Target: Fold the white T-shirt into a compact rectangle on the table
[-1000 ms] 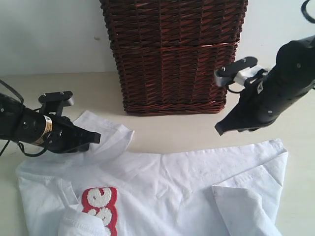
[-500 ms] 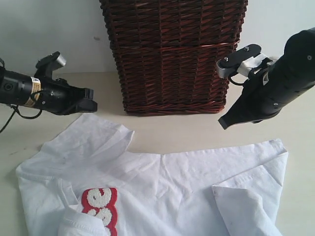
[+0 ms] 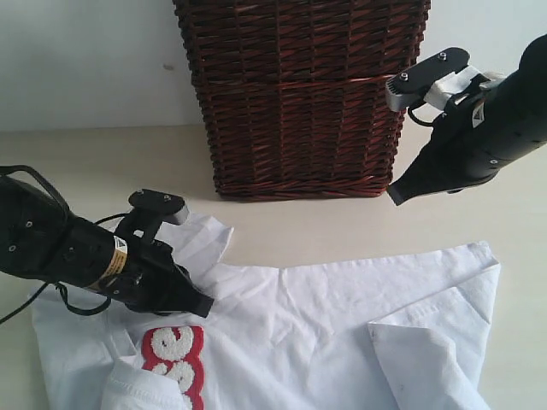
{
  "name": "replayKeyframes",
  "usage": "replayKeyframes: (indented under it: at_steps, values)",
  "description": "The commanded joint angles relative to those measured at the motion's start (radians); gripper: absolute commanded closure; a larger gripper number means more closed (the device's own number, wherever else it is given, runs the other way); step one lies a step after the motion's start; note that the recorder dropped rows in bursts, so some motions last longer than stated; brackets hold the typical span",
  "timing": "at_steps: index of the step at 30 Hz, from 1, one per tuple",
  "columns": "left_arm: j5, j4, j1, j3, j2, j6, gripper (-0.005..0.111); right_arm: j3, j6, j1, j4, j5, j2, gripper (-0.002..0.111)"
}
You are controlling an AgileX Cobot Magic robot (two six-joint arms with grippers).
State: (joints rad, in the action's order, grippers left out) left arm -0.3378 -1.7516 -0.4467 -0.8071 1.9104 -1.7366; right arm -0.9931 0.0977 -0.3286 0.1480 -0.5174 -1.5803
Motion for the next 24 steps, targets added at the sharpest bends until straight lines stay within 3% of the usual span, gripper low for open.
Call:
replayKeyframes:
  at_steps: [1, 4, 13, 24]
  values:
    - [0.178, 0.007, -0.006, -0.01, 0.007, -0.021, 0.107, -0.004, 0.006, 0.002, 0.008, 0.001, 0.01, 0.108]
    - [0.246, 0.007, 0.025, -0.039, 0.056, -0.028, 0.107, -0.004, 0.004, 0.002, 0.008, -0.006, 0.01, 0.108]
    - [0.206, 0.007, 0.099, -0.136, 0.146, -0.032, 0.107, -0.004, 0.004, 0.002, 0.008, -0.01, 0.01, 0.108]
    - [0.125, 0.007, 0.306, -0.276, 0.14, 0.05, 0.107, -0.004, 0.004, 0.002, 0.008, -0.007, 0.01, 0.108]
